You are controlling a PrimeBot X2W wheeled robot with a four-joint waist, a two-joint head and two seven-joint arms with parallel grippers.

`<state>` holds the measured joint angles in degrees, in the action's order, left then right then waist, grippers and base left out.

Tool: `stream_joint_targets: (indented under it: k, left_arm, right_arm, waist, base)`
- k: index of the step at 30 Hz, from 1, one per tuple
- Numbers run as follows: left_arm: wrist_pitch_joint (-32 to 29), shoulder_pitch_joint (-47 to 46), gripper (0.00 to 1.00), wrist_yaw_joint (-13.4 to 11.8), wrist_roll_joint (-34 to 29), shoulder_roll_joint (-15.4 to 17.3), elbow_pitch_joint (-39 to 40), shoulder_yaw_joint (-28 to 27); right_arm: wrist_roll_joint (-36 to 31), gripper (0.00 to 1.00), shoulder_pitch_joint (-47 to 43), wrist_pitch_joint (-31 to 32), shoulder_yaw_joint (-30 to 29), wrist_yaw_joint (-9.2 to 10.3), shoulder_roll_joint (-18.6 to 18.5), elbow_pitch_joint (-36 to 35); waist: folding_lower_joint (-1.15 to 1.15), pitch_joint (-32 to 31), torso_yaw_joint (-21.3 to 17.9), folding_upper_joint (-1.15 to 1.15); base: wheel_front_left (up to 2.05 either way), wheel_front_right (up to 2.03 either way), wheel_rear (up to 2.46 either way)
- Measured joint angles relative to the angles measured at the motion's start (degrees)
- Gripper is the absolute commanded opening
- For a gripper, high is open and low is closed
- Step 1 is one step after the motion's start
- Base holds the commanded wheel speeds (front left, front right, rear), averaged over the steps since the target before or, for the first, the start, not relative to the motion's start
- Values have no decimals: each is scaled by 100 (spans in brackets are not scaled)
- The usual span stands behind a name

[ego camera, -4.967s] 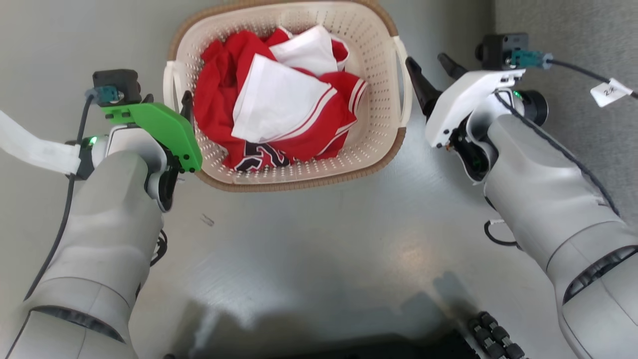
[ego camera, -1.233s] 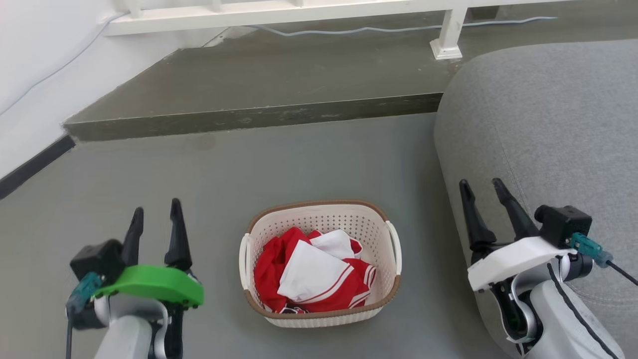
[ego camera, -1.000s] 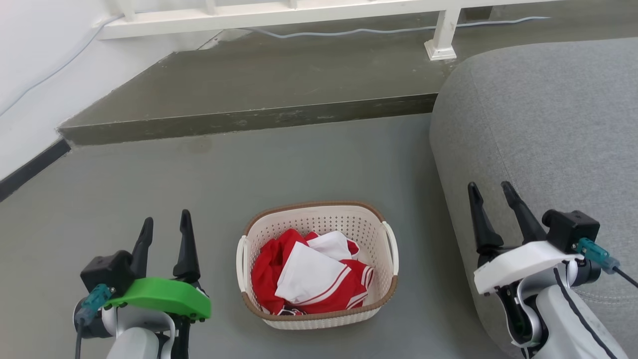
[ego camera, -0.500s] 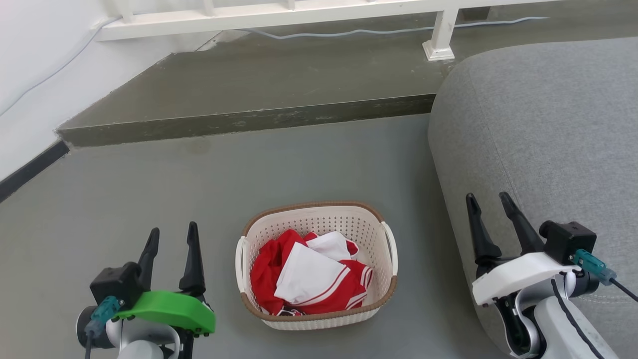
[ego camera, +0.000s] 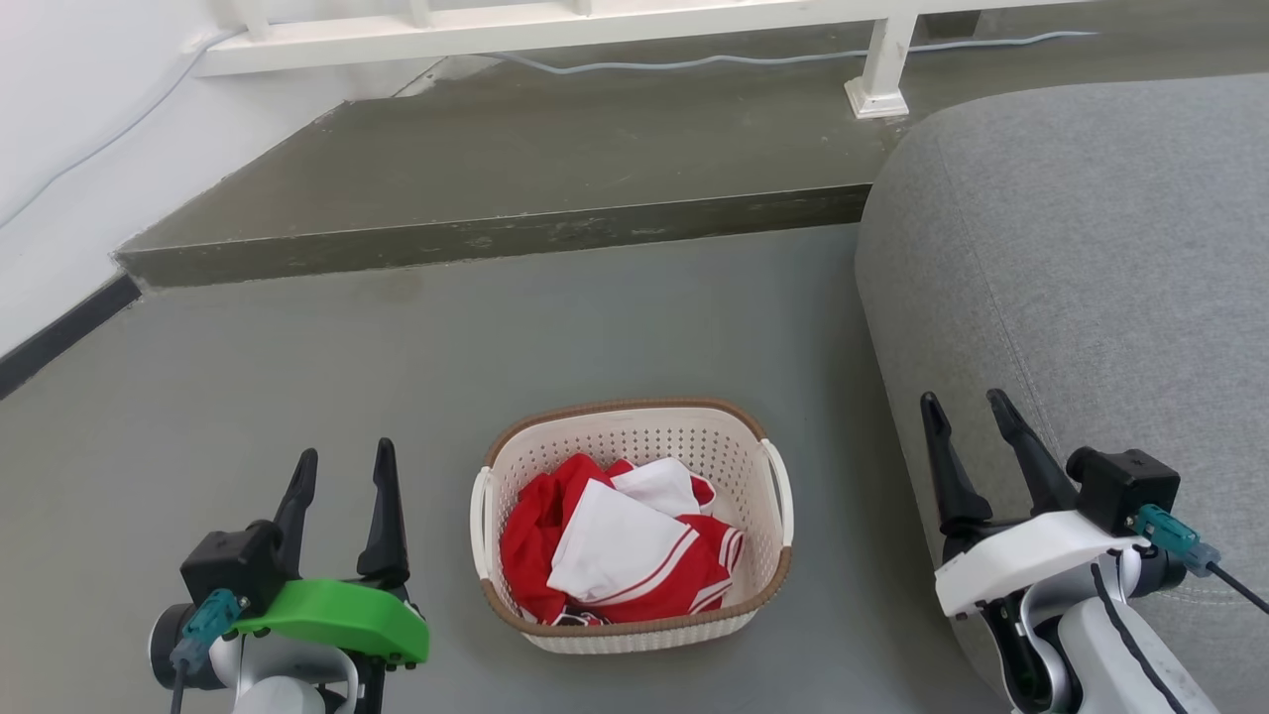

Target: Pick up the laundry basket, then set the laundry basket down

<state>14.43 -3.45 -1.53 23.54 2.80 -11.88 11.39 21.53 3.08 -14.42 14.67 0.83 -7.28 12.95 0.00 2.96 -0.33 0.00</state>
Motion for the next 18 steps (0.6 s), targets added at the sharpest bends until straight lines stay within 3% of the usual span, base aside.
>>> stream_joint_targets:
  k: [13,14,18]
  left_arm:
    - [0,34,100,13,-15,-9,20,-46]
    - [0,43,0,43,-12,-9,15,-42]
    - [-12,105,0,47,-11,-34,-240,7]
  right_arm:
    - [-51,100,-7,-1,-105,-82,56,-19]
    - [-54,0,-8,-1,-113,-83,59,-19]
    - [-46,0,-142,3,-78,-81,125,211]
  waist:
    - [0,6,4,0]
    - [0,4,4,0]
    - [0,4,4,0]
  base:
    - [0,0,0]
    - [0,0,0]
    - [0,0,0]
